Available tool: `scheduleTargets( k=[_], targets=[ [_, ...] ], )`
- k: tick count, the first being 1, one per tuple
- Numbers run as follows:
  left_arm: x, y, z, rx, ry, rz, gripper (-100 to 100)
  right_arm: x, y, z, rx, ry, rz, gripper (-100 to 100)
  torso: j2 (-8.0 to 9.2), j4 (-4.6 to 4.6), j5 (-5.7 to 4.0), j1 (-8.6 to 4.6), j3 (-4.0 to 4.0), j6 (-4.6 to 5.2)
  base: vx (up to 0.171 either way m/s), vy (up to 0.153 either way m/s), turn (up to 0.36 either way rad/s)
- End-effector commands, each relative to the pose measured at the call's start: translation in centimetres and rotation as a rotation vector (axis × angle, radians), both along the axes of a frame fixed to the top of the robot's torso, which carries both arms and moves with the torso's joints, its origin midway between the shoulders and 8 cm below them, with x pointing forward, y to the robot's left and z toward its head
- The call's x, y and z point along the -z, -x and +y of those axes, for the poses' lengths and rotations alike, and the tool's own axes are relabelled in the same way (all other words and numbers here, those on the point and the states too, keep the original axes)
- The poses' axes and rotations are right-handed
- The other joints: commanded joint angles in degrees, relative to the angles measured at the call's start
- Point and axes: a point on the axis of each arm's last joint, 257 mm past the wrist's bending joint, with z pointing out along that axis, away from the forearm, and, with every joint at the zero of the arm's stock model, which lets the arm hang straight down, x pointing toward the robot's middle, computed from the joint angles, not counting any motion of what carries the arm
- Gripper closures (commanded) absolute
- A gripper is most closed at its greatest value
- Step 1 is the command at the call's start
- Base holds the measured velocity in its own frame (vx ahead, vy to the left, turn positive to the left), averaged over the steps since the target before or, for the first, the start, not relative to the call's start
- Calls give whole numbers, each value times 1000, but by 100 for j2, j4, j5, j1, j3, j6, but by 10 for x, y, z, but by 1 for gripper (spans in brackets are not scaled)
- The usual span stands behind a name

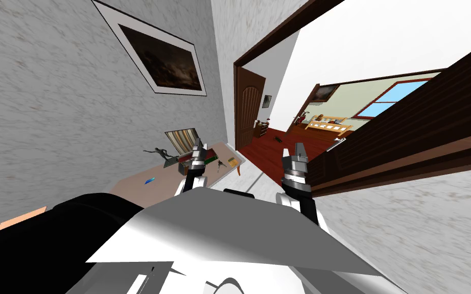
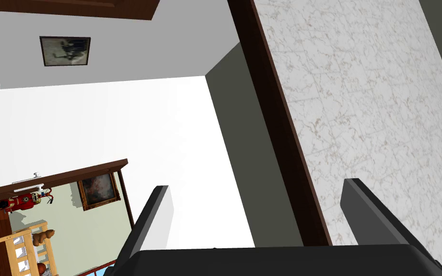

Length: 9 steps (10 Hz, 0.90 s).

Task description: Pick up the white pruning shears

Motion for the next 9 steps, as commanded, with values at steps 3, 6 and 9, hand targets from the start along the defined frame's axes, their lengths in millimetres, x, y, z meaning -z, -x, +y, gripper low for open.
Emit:
scheduleTargets(
  k=[3, 6, 9],
  targets=[
    [37, -7, 4, -8, -106, 95, -100, 0, 0, 0, 0, 0, 0, 0, 11, 2, 1, 2, 6, 0, -29, 1, -36],
    [67, -11, 11, -22, -175, 165, -100, 0, 0, 0, 0, 0, 0, 0, 16, 3, 2, 9, 9, 0, -34, 12, -39],
    [103, -12, 21, -40, -251, 246, -100, 0, 0, 0, 0, 0, 0, 0, 8, 2, 2, 10, 5, 1, -19, 16, -52]
  ],
)
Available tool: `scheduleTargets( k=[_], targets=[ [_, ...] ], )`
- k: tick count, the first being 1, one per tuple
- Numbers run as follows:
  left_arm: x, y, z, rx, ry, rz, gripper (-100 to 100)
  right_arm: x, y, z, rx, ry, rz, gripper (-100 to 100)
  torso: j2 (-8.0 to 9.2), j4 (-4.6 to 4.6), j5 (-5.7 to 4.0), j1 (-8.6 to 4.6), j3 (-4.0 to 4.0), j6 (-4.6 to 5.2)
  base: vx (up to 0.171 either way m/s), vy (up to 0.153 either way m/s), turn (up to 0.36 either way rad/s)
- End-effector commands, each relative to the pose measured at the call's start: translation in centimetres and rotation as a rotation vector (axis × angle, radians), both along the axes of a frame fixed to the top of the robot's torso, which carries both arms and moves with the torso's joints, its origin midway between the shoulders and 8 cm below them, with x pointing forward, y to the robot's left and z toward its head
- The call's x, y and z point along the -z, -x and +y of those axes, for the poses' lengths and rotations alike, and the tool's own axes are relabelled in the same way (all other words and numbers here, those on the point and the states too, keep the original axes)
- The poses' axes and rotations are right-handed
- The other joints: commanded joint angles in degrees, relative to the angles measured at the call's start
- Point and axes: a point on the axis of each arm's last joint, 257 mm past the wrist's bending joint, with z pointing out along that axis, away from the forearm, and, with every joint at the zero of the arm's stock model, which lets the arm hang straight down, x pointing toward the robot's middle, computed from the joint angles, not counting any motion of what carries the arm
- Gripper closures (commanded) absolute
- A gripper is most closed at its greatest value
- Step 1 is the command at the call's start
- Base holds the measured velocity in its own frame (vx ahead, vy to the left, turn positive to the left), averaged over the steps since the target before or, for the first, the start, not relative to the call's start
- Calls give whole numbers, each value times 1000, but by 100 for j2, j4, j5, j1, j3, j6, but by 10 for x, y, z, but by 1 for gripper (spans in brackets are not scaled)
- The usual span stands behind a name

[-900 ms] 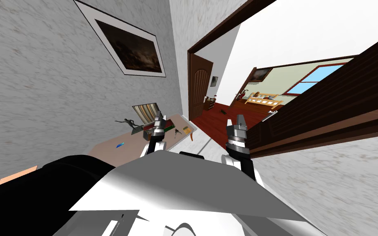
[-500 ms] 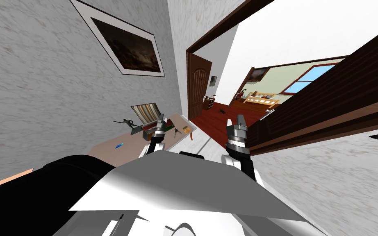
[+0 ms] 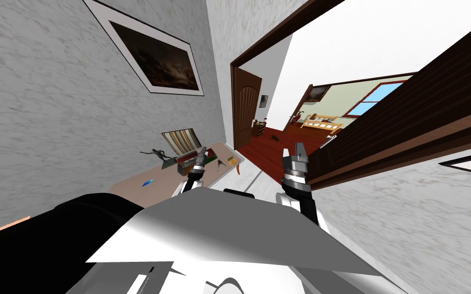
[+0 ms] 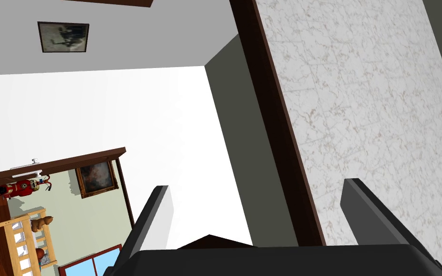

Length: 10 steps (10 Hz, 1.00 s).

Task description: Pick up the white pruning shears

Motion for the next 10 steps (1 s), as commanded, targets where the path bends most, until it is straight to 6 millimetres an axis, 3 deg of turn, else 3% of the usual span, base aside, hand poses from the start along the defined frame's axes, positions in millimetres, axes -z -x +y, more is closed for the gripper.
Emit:
scheduleTargets(
  k=[1, 2, 3, 7, 10],
  targets=[
    [22, 2, 6, -12, -49, 45, -100, 0, 0, 0, 0, 0, 0, 0, 0, 0, 0, 0, 0, 0, -13, 19, -56],
    [27, 2, 7, -13, -47, 54, -100, 0, 0, 0, 0, 0, 0, 0, -1, 0, 0, 2, -1, 0, -12, 18, -30],
    [46, 3, 14, -24, -89, 95, -100, 0, 0, 0, 0, 0, 0, 0, -2, 0, 0, 0, -1, 0, -12, 24, -69],
    [89, 8, 30, -44, -175, 184, -100, 0, 0, 0, 0, 0, 0, 0, -2, 0, 1, 5, -1, 1, -14, 29, -65],
    [110, 12, 38, -51, -218, 228, -100, 0, 0, 0, 0, 0, 0, 0, -5, -1, 0, 2, -3, -1, -5, 17, -43]
  ],
)
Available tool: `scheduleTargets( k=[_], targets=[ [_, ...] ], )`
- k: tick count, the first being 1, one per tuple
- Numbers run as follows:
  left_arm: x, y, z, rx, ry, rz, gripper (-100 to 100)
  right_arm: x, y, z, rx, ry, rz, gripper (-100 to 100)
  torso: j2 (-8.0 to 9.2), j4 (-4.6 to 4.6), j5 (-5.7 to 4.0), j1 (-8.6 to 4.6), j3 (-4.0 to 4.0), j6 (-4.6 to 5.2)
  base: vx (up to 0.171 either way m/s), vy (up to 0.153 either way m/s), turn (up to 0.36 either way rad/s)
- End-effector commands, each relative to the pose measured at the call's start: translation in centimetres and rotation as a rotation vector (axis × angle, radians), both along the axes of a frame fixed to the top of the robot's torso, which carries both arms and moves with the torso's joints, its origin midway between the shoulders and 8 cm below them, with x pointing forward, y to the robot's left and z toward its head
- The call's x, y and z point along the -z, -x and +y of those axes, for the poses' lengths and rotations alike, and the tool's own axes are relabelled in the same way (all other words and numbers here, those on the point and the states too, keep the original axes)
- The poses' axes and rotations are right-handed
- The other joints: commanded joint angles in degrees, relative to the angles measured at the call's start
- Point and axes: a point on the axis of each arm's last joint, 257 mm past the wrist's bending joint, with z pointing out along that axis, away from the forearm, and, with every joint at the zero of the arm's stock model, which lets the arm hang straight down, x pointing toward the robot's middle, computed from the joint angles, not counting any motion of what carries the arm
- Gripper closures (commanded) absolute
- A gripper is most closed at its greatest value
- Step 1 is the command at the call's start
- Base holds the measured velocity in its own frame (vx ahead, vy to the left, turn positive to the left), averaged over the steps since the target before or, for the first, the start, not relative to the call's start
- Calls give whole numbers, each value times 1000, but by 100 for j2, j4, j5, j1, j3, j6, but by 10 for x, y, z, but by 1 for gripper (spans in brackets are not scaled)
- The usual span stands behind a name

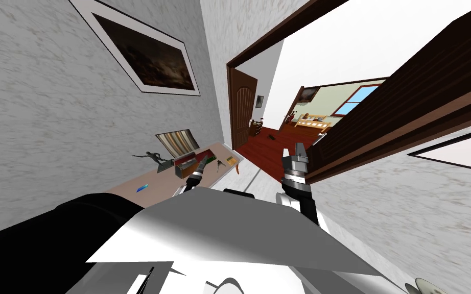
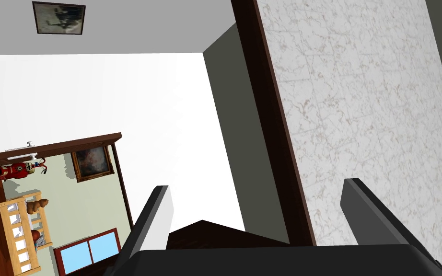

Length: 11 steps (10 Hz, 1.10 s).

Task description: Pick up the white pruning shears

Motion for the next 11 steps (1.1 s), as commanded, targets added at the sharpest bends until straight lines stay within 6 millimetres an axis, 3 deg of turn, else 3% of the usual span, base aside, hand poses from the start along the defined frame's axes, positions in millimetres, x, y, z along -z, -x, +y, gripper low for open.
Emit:
scheduleTargets(
  k=[1, 5, 11],
  targets=[
    [15, 3, 7, -1, -49, 29, -100, 0, 0, 0, 0, 0, 0, 0, 0, 0, 0, 0, 0, 0, -3, 13, -92],
    [63, 16, 23, -9, -134, 126, -100, 0, 0, 0, 0, 0, 0, 0, 3, 1, 1, 7, 1, 1, -8, 22, -94],
    [111, 35, 39, 8, -267, 224, -100, 0, 0, 0, 0, 0, 0, 0, 0, 0, 0, -1, 0, -1, -5, 8, -79]
  ],
)
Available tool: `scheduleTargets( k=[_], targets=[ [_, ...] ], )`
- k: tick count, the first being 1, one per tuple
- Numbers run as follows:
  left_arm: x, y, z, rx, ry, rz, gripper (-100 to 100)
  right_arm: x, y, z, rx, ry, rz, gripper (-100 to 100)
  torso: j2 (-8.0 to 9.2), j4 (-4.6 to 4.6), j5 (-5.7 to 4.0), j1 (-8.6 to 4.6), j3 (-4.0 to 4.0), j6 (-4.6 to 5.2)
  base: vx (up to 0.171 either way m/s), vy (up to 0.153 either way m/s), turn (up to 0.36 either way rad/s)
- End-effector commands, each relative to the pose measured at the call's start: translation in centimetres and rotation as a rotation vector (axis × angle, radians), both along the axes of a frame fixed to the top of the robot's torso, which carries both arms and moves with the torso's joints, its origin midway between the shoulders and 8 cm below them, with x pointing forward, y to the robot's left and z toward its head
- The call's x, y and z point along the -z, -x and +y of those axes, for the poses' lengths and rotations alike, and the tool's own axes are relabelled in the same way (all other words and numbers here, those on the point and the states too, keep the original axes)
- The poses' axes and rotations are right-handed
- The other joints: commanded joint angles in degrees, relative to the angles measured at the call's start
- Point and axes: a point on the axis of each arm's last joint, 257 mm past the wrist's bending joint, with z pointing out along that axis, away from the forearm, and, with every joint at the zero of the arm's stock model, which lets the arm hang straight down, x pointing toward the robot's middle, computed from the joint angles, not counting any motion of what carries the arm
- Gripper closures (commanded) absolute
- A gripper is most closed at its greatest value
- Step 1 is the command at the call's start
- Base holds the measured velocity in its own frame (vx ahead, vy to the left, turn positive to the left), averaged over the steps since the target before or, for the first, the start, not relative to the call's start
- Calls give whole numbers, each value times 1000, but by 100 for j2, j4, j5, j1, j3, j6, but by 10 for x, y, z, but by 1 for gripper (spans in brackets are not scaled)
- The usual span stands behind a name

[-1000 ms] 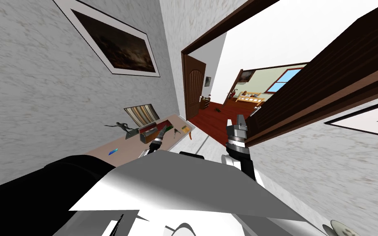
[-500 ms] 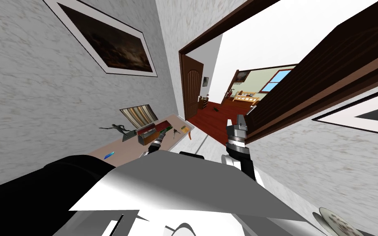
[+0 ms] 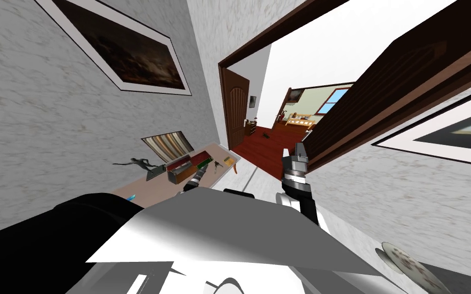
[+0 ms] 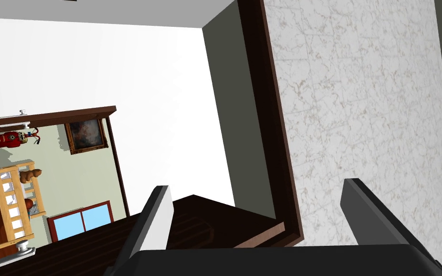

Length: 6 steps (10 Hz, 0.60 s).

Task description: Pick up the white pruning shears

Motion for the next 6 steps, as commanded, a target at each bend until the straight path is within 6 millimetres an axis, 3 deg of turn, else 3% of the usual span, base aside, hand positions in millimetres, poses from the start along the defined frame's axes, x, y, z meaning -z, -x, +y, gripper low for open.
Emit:
scheduleTargets(
  k=[1, 3, 6],
  targets=[
    [15, 8, 6, -1, -20, 32, -100, 0, 0, 0, 0, 0, 0, 0, 0, 0, 0, 0, 0, 0, -5, 6, -69],
    [21, 10, 8, 17, -66, 43, -100, 0, 0, 0, 0, 0, 0, 0, -1, 0, 0, -2, 0, -2, -3, 1, -53],
    [48, 25, 16, 19, -100, 103, -100, 0, 0, 0, 0, 0, 0, 0, -2, 0, 0, -2, -1, 0, -2, 2, -92]
  ],
)
